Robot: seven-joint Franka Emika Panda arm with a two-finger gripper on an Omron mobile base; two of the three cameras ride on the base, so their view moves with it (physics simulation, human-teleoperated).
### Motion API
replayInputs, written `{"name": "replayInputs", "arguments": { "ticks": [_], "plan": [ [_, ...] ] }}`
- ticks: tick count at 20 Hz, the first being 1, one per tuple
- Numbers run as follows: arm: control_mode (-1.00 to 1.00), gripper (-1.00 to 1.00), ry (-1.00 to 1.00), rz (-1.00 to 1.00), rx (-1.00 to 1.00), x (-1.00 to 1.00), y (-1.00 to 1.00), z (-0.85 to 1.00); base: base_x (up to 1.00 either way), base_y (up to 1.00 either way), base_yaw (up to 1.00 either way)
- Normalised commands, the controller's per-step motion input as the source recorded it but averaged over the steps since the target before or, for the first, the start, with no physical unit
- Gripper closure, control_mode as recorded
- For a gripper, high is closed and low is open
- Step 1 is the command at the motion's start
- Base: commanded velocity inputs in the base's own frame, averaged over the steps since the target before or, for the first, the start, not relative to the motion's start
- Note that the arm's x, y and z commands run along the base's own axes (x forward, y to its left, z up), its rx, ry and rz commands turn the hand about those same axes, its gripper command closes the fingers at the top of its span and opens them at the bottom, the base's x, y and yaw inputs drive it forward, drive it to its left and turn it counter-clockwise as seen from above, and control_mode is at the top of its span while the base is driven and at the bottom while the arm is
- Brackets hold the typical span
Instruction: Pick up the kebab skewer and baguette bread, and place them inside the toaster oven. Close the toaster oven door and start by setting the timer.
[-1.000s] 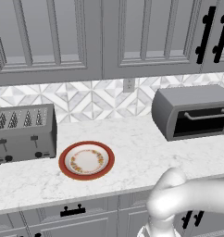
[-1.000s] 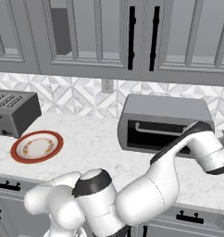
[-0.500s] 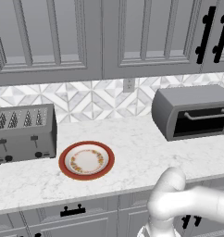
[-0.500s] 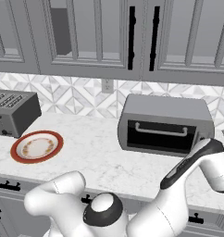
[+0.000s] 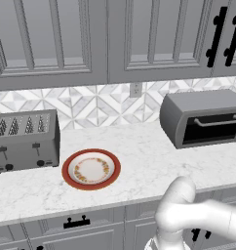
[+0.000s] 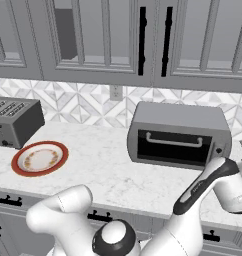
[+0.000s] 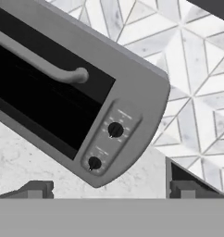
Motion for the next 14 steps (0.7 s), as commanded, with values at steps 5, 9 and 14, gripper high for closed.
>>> {"name": "replayInputs", "arguments": {
  "ticks": [5,9,14],
  "plan": [
    [-1.00,-1.00,-0.05,0.01,0.00,-0.01,-0.04,-0.09,0.00,0.00,0.00],
    [-1.00,-1.00,-0.05,0.10,-0.09,0.10,0.00,-0.01,0.00,0.00,0.00],
    [-1.00,-1.00,-0.05,0.13,-0.20,0.04,0.04,-0.19,0.00,0.00,0.00]
  ]
}}
